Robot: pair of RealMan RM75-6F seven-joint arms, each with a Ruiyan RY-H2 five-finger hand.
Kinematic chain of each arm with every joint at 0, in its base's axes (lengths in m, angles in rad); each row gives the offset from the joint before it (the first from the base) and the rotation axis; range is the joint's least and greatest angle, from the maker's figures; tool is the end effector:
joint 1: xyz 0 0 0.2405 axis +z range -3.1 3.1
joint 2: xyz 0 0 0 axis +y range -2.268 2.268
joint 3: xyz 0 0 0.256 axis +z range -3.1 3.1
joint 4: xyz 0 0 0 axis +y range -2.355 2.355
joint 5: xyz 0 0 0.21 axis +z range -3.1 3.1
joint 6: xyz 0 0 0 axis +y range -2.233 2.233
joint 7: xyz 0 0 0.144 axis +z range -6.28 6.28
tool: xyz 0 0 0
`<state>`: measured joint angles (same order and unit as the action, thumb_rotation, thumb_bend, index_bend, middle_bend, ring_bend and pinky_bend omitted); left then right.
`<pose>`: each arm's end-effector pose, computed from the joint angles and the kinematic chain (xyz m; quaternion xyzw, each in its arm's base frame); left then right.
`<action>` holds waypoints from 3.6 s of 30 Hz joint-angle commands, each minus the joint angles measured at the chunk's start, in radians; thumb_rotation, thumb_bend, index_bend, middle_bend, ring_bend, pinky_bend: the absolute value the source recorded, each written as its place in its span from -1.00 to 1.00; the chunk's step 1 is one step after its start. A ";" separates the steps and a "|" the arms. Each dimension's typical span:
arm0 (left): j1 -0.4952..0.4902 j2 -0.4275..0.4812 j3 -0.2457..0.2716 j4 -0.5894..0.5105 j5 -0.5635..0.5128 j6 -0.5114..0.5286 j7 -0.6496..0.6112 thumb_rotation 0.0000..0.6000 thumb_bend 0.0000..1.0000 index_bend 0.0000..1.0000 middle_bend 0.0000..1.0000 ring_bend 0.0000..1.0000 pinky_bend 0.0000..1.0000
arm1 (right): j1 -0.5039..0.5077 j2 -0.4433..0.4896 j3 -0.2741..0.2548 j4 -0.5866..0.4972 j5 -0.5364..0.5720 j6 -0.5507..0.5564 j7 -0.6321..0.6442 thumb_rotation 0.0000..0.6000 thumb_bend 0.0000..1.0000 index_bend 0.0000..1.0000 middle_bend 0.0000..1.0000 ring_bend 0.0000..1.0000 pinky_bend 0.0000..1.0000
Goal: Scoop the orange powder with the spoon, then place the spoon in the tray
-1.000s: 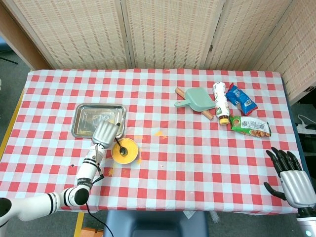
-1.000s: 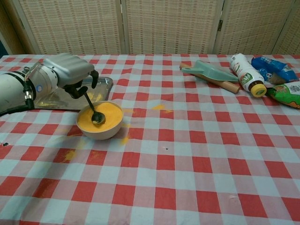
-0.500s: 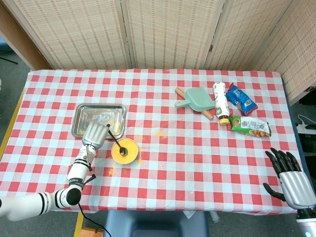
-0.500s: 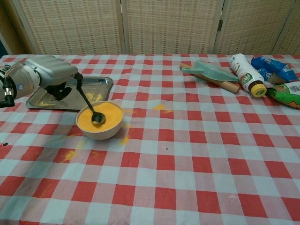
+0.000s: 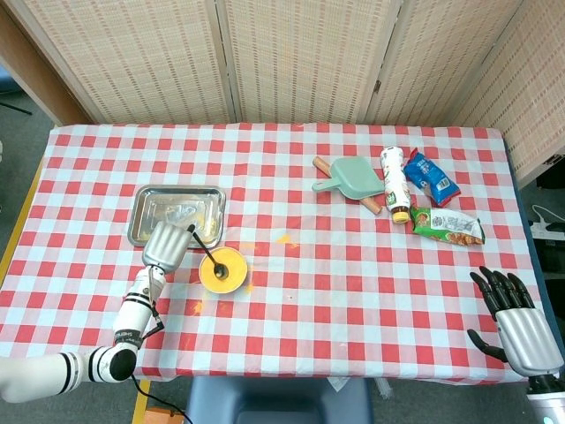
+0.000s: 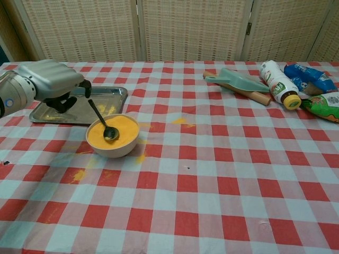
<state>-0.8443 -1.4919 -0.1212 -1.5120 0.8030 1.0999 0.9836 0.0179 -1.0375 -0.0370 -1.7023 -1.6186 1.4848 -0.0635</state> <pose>-0.1597 0.3668 0.0133 -0.7764 -0.1982 -0.1893 0.5675 -0.3013 -0.1405 0.1589 0.6417 -0.3910 0.3486 0.5602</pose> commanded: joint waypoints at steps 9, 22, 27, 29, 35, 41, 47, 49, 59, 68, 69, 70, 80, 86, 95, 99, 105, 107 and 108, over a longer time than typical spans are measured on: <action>0.001 -0.042 0.021 0.036 0.069 -0.014 -0.067 1.00 0.29 -0.52 1.00 1.00 1.00 | 0.000 0.003 0.000 0.001 0.000 0.000 0.008 1.00 -0.63 -1.00 -1.00 -1.00 -1.00; 0.004 -0.068 0.043 0.081 0.035 -0.020 -0.028 1.00 0.29 -0.27 1.00 1.00 1.00 | -0.005 0.011 0.002 0.004 -0.002 0.013 0.025 1.00 -0.63 -1.00 -1.00 -1.00 -1.00; 0.017 -0.047 0.061 0.048 0.044 -0.002 -0.017 1.00 0.29 -0.22 1.00 1.00 1.00 | -0.005 0.008 0.001 0.002 -0.006 0.012 0.020 1.00 -0.63 -1.00 -1.00 -1.00 -1.00; 0.022 -0.038 0.069 0.030 0.043 0.006 -0.002 1.00 0.29 -0.22 1.00 1.00 1.00 | -0.005 0.008 0.000 0.002 -0.007 0.013 0.020 1.00 -0.63 -1.00 -1.00 -1.00 -1.00; 0.035 -0.021 0.091 -0.020 0.038 0.029 0.033 1.00 0.29 -0.21 1.00 1.00 1.00 | -0.008 0.009 -0.001 0.001 -0.014 0.020 0.021 1.00 -0.63 -1.00 -1.00 -1.00 -1.00; 0.048 -0.018 0.115 -0.057 0.041 0.055 0.067 1.00 0.29 -0.21 1.00 1.00 1.00 | -0.010 0.011 -0.004 0.002 -0.020 0.024 0.027 1.00 -0.63 -1.00 -1.00 -1.00 -1.00; 0.058 -0.015 0.135 -0.104 0.064 0.089 0.102 1.00 0.29 -0.20 1.00 1.00 1.00 | -0.011 0.012 -0.006 0.003 -0.026 0.026 0.029 1.00 -0.63 -1.00 -1.00 -1.00 -1.00; 0.062 -0.013 0.139 -0.124 0.072 0.102 0.112 1.00 0.29 -0.20 1.00 1.00 1.00 | -0.011 0.013 -0.007 0.002 -0.028 0.027 0.030 1.00 -0.63 -1.00 -1.00 -1.00 -1.00; 0.081 0.023 0.121 -0.211 0.119 0.148 0.080 1.00 0.19 -0.21 1.00 1.00 1.00 | -0.012 0.015 -0.011 0.003 -0.038 0.028 0.036 1.00 -0.63 -1.00 -1.00 -1.00 -1.00; 0.067 0.089 0.030 -0.243 0.018 0.075 -0.038 1.00 -0.03 -0.13 1.00 1.00 1.00 | -0.011 0.013 -0.013 0.003 -0.042 0.026 0.031 1.00 -0.63 -1.00 -1.00 -1.00 -1.00; 0.061 0.091 0.021 -0.236 0.002 0.065 -0.043 1.00 -0.03 -0.12 1.00 1.00 1.00 | -0.011 0.013 -0.012 0.003 -0.041 0.026 0.031 1.00 -0.63 -1.00 -1.00 -1.00 -1.00; 0.058 0.093 0.016 -0.232 -0.010 0.058 -0.047 1.00 -0.03 -0.11 1.00 1.00 1.00 | -0.011 0.013 -0.012 0.003 -0.040 0.026 0.031 1.00 -0.63 -1.00 -1.00 -1.00 -1.00; 0.003 0.151 -0.007 -0.276 -0.233 -0.051 -0.048 1.00 -0.08 -0.05 1.00 1.00 1.00 | -0.005 0.011 -0.004 0.004 -0.022 0.013 0.028 1.00 -0.63 -1.00 -1.00 -1.00 -1.00; -0.027 0.176 -0.001 -0.297 -0.283 -0.069 -0.061 1.00 -0.06 -0.07 1.00 1.00 1.00 | -0.005 0.008 -0.005 0.002 -0.024 0.012 0.019 1.00 -0.63 -1.00 -1.00 -1.00 -1.00; -0.059 0.187 0.024 -0.282 -0.330 -0.077 -0.077 1.00 -0.06 -0.06 1.00 1.00 1.00 | -0.007 0.008 -0.005 0.001 -0.023 0.017 0.016 1.00 -0.63 -1.00 -1.00 -1.00 -1.00; -0.070 0.190 0.030 -0.279 -0.339 -0.081 -0.092 1.00 -0.05 -0.07 1.00 1.00 1.00 | -0.007 0.007 -0.005 0.000 -0.023 0.015 0.013 1.00 -0.63 -1.00 -1.00 -1.00 -1.00; -0.085 0.192 0.043 -0.270 -0.356 -0.090 -0.107 1.00 -0.04 -0.02 1.00 1.00 1.00 | -0.008 0.006 -0.003 0.001 -0.020 0.017 0.011 1.00 -0.63 -1.00 -1.00 -1.00 -1.00; -0.091 0.194 0.047 -0.266 -0.364 -0.094 -0.109 1.00 -0.04 0.01 1.00 1.00 1.00 | -0.008 0.006 -0.003 0.001 -0.020 0.017 0.011 1.00 -0.63 -1.00 -1.00 -1.00 -1.00; -0.094 0.195 0.050 -0.264 -0.368 -0.096 -0.111 1.00 -0.04 0.01 1.00 1.00 1.00 | -0.008 0.006 -0.003 0.001 -0.019 0.018 0.012 1.00 -0.63 -1.00 -1.00 -1.00 -1.00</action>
<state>-0.9358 -1.2980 -0.0734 -1.7781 0.4372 1.0056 0.8742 0.0095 -1.0319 -0.0399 -1.7015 -1.6381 1.5026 -0.0519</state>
